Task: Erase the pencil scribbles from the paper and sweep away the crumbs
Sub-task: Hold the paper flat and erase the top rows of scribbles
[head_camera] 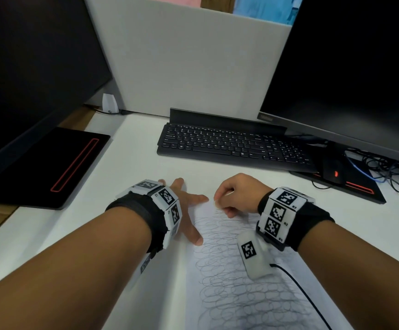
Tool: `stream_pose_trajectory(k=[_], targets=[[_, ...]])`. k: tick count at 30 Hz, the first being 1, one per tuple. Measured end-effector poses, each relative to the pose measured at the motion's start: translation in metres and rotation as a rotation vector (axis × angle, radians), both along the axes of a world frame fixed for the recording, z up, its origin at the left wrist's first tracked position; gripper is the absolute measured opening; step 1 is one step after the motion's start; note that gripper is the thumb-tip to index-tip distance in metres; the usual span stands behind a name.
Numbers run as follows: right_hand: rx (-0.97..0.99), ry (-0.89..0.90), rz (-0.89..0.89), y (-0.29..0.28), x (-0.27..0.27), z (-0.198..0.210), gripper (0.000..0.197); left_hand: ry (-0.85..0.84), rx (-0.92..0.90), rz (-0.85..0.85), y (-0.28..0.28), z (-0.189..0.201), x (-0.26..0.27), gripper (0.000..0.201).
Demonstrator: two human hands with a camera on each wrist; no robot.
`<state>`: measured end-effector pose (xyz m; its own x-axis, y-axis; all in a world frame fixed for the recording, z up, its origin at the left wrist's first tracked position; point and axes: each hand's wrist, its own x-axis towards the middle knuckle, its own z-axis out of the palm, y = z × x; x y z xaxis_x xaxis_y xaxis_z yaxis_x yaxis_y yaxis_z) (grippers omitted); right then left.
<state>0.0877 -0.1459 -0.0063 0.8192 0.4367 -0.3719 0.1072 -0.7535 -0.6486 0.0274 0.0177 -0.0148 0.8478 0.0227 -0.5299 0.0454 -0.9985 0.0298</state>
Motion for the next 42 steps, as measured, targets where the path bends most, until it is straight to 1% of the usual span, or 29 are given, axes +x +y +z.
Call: stream_pose_trajectory(k=[4, 5, 8, 12, 16, 21, 25, 27, 29, 32, 34, 35, 37, 40, 42], targets=[[-0.018, 0.061, 0.082, 0.002, -0.004, -0.001, 0.006, -0.006, -0.004, 0.005, 0.0, 0.0, 0.0, 0.102], [-0.01, 0.063, 0.076, 0.0, -0.003, -0.002, 0.005, -0.005, -0.004, 0.001, 0.0, 0.0, 0.0, 0.102], [-0.007, -0.007, 0.029, -0.004, 0.004, -0.002, 0.004, 0.003, -0.005, -0.001, 0.0, 0.001, 0.001, 0.102], [-0.024, 0.067, 0.129, -0.002, 0.001, -0.002, 0.007, -0.002, -0.022, 0.002, 0.001, 0.0, 0.002, 0.103], [-0.035, -0.041, 0.042, -0.006, 0.007, -0.002, 0.002, -0.021, -0.031, -0.004, -0.001, 0.0, 0.0, 0.101], [-0.082, -0.061, 0.067, -0.004, 0.007, -0.002, 0.006, -0.129, 0.008, -0.058, -0.025, 0.003, 0.0, 0.087], [-0.148, -0.15, 0.11, -0.005, 0.005, -0.001, 0.003, -0.118, -0.023, 0.007, -0.024, -0.003, -0.001, 0.092], [-0.187, -0.236, 0.14, -0.005, 0.005, 0.002, 0.008, -0.106, -0.032, 0.023, -0.022, -0.006, -0.003, 0.094], [-0.179, -0.283, 0.141, -0.005, 0.004, 0.005, 0.013, -0.117, -0.039, 0.017, -0.024, -0.006, -0.001, 0.092], [-0.167, -0.284, 0.208, -0.005, 0.001, 0.006, 0.018, -0.11, -0.035, 0.014, -0.025, -0.003, 0.003, 0.088], [-0.19, -0.286, 0.242, -0.007, 0.003, 0.007, 0.015, -0.094, -0.036, 0.01, -0.024, -0.003, 0.004, 0.087], [-0.199, -0.3, 0.231, -0.007, 0.005, 0.008, 0.012, -0.089, -0.036, 0.007, -0.023, -0.003, 0.004, 0.088], [-0.208, -0.325, 0.222, -0.008, 0.006, 0.008, 0.012, -0.084, -0.042, 0.007, -0.023, -0.004, 0.005, 0.09], [-0.233, -0.302, 0.331, -0.001, 0.0, 0.008, 0.016, -0.084, -0.058, 0.005, -0.022, -0.004, 0.005, 0.09], [-0.255, -0.312, 0.325, 0.0, 0.004, 0.009, 0.016, -0.082, -0.058, -0.002, -0.02, -0.005, 0.005, 0.093]])
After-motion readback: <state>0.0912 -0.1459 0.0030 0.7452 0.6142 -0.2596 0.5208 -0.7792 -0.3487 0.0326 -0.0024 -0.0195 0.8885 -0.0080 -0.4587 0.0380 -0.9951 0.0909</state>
